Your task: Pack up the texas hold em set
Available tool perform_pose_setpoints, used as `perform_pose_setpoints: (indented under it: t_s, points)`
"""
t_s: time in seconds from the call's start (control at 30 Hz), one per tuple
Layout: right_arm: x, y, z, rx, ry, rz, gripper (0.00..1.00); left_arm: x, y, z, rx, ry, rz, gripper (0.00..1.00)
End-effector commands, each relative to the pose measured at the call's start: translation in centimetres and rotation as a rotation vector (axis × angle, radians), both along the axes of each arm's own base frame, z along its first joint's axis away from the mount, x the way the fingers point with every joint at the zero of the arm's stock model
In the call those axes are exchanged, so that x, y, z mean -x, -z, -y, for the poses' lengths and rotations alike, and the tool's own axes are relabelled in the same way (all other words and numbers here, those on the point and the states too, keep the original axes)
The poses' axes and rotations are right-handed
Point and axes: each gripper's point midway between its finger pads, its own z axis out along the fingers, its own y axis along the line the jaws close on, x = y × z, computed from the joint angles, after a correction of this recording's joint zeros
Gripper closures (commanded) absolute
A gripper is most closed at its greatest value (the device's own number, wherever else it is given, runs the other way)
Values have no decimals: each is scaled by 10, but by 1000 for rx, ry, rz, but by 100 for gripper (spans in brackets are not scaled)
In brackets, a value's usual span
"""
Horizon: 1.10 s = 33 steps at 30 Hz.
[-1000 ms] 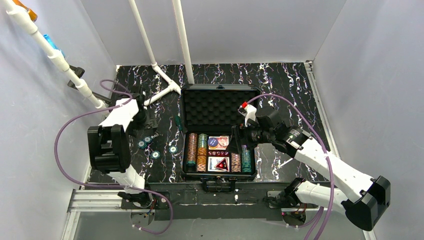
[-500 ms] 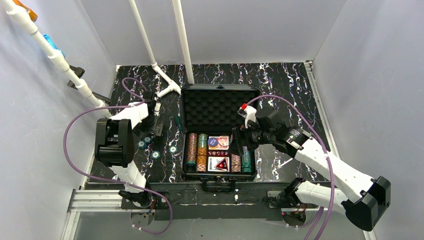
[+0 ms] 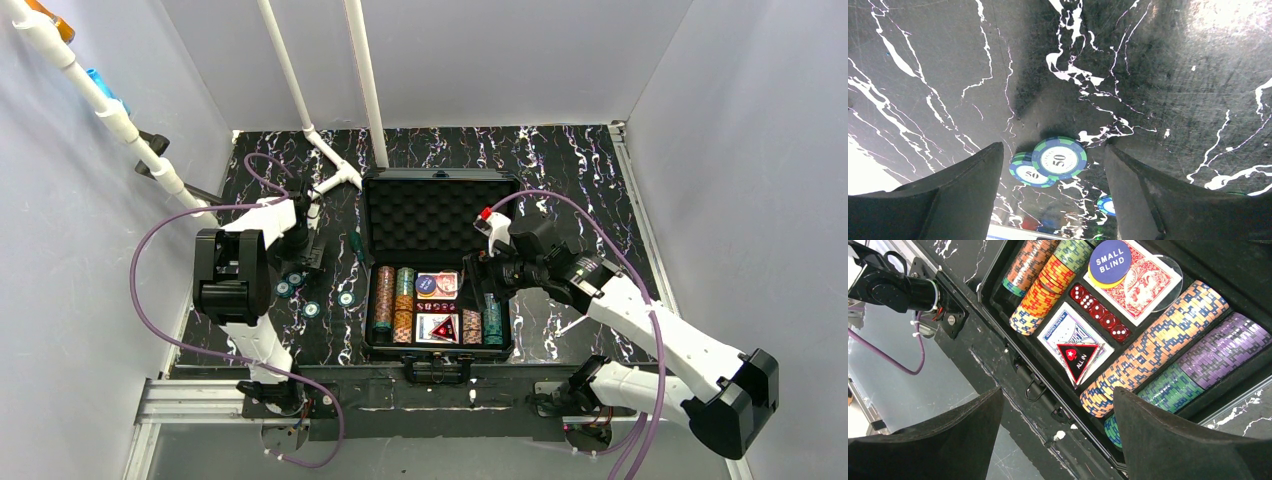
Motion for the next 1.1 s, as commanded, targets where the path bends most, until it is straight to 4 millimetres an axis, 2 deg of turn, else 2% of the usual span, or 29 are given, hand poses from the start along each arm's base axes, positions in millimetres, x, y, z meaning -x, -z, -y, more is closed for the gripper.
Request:
perform_pose_setpoints:
  t_s: [0.0, 0.3, 0.5, 1.07]
  points:
    - [-4, -19, -6, -36, -24, 32, 13, 20, 3, -7, -24, -21, -65, 29]
    - [-2, -18, -7, -38, -30, 26, 13, 24, -7, -11, -45, -32, -33, 31]
    - [-2, -19, -7, -41, -29, 27, 13, 27, 1, -7, -23, -31, -59, 34]
    - [-4, -19, -7, -42, -21, 30, 13, 18, 13, -8, -34, -11, -90, 53]
